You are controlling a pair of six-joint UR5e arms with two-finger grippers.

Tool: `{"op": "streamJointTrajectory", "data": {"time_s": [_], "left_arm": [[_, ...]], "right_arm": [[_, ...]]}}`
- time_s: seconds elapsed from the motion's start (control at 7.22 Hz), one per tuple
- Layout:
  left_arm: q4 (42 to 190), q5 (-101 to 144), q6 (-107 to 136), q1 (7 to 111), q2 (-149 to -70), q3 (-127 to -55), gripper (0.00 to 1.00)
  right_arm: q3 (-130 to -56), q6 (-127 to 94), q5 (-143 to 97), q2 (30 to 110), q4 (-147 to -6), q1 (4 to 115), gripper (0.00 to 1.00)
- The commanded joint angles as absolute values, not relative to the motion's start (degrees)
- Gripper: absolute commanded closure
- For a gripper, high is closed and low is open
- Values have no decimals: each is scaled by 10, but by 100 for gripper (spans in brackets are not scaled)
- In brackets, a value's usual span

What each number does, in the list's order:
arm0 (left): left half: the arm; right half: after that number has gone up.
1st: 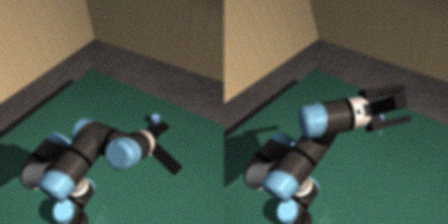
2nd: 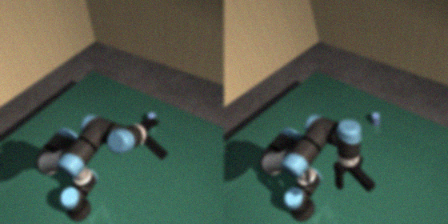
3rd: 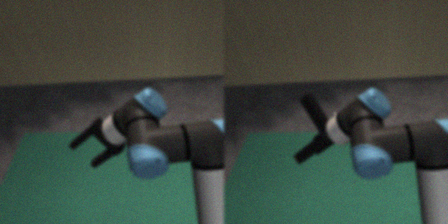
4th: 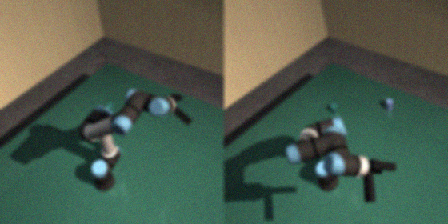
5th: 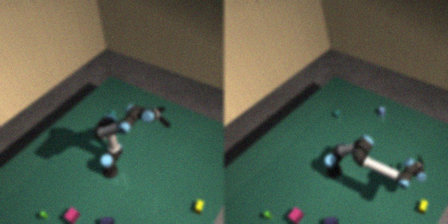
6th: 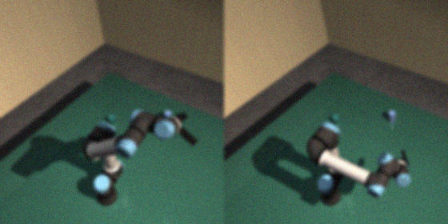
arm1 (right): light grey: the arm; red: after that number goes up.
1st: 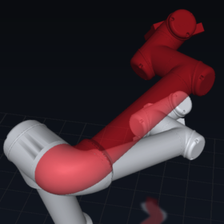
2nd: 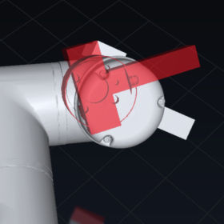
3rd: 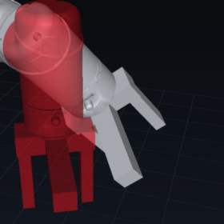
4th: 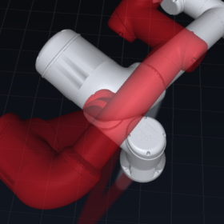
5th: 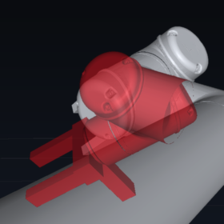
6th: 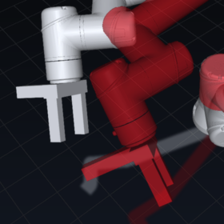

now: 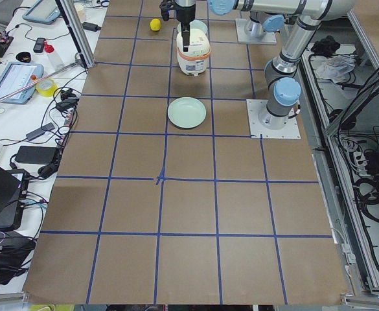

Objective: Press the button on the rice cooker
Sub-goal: 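Move the right gripper over the green button on the rice cooker lid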

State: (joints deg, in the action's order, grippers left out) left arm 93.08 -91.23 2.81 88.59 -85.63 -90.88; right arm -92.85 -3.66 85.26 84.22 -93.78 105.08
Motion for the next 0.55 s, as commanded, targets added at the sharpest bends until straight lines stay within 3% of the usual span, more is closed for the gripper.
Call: {"op": "streamJointTrajectory", "data": {"time_s": [0.0,0.42], "left_arm": [[931,-912,28,886,-856,-909,0],[931,-912,28,886,-856,-909,0]], "right_arm": [[-959,-36,843,840,-972,1056,100],[-962,-35,837,834,-974,1056,100]]}}
